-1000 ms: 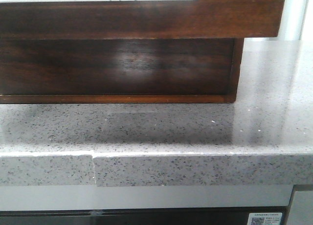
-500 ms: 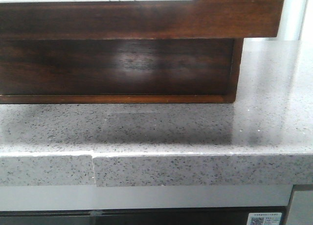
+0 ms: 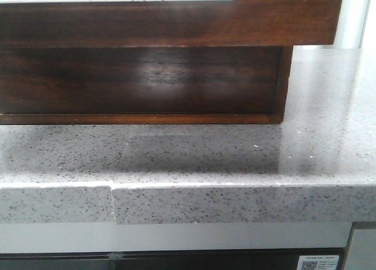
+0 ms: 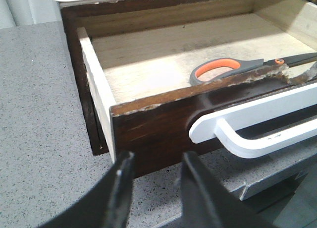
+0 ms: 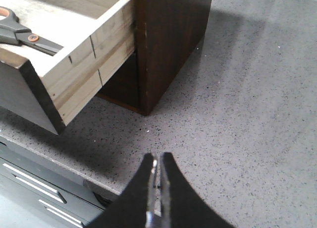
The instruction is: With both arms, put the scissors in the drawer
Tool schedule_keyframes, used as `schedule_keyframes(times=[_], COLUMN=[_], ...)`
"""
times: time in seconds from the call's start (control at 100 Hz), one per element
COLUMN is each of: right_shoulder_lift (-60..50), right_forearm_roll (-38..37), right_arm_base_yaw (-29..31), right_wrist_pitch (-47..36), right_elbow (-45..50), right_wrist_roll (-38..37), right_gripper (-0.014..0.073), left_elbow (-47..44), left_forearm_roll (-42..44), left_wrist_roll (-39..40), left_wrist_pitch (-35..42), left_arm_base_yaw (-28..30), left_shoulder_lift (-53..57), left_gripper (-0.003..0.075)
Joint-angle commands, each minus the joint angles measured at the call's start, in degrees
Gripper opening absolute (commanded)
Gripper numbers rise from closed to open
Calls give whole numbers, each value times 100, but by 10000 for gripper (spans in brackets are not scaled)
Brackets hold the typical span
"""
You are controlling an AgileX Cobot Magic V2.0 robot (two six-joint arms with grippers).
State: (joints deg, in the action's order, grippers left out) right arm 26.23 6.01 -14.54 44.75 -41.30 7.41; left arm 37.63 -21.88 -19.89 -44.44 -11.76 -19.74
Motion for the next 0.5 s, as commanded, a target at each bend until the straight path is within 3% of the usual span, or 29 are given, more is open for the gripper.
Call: schedule_keyframes(times=[0.0,0.08,0.49], right_shoulder_lift=[44,44,44], right_forearm_roll=[-1,-40,-40], right_arm_base_yaw=[21,21,21], right_wrist_pitch=[-451,-453,-271], right_elbow=[-131,-131,-131], right_wrist_roll=[-4,7,7], right_gripper=[-69,-69,-69], left_elbow=[186,186,186], left_forearm_roll=[-145,-145,-145], left_wrist_roll=[50,50,50], left_wrist_pitch=[442,492,464], left_arm_base_yaw=[-57,-57,-57], left_shoulder_lift=[-63,-63,-63], left_gripper=[64,-21,-20])
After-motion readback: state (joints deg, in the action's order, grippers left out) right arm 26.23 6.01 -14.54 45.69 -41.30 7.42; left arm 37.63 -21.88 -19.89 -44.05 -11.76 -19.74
